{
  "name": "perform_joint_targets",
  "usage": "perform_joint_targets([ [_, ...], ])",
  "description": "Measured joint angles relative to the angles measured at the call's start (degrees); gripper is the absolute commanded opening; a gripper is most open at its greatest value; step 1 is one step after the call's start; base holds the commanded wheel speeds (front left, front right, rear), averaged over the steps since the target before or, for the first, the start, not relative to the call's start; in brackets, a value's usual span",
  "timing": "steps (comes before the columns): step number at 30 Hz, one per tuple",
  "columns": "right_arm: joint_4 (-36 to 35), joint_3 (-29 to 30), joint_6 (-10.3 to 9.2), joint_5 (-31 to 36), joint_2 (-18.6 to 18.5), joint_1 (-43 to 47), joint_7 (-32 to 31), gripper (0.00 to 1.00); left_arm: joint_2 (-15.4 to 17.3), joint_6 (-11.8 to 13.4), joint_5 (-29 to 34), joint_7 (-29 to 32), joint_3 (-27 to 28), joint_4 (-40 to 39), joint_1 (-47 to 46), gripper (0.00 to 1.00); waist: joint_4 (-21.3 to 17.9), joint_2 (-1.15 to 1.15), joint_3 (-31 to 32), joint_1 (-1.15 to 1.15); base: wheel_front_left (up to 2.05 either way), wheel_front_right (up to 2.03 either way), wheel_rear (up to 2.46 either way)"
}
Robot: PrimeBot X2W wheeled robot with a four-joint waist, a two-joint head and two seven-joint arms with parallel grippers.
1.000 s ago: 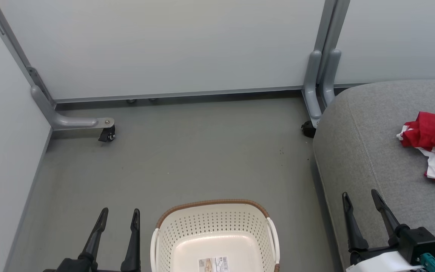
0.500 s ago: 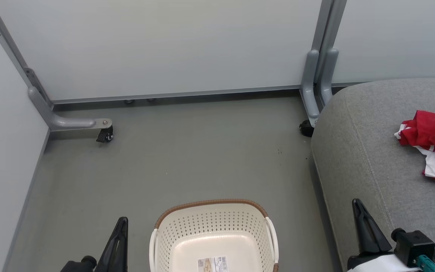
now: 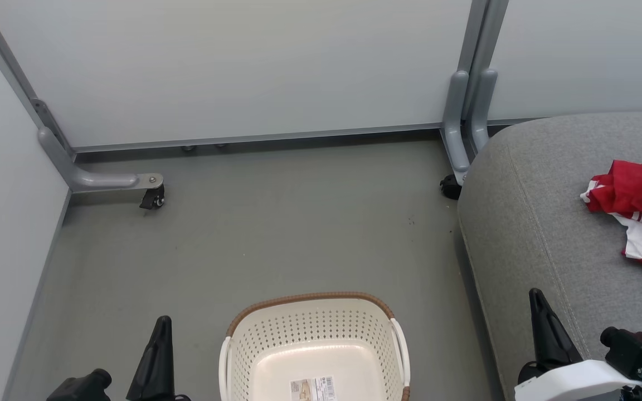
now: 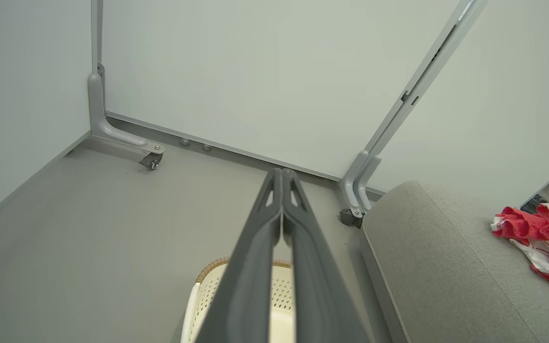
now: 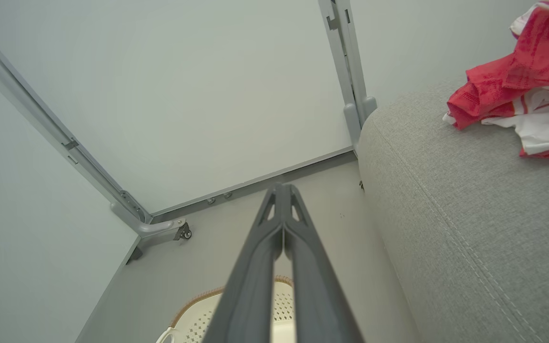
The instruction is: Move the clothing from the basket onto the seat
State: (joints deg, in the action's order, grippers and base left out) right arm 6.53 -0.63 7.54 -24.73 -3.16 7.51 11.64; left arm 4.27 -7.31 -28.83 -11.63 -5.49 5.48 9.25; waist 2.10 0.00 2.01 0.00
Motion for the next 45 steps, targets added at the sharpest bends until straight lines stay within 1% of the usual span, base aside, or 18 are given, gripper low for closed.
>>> perform_joint_targets([
  [19, 1.81, 0.51, 0.0, -18.33, -0.89, -3.38, -3.61, 0.0, 0.32, 0.0, -17.35, 3.54, 1.79, 2.29, -3.86, 0.0, -0.36, 0.0, -0.38, 0.0, 0.0, 0.0, 0.0],
  [30, 2.76, 1.07, -0.01, -27.16, -1.11, -4.77, -5.6, 0.0, 0.44, 0.0, -25.46, 5.59, 2.97, 3.24, -5.61, 0.0, -0.57, 0.0, -0.6, 0.0, 0.0, 0.0, 0.0],
  [45, 3.83, 1.76, -0.05, -37.51, -1.23, -6.89, -8.05, 0.0, 0.48, 0.0, -35.38, 8.06, 4.32, 4.38, -7.85, 0.0, -0.86, 0.0, -0.9, 0.0, 0.0, 0.0, 0.0],
])
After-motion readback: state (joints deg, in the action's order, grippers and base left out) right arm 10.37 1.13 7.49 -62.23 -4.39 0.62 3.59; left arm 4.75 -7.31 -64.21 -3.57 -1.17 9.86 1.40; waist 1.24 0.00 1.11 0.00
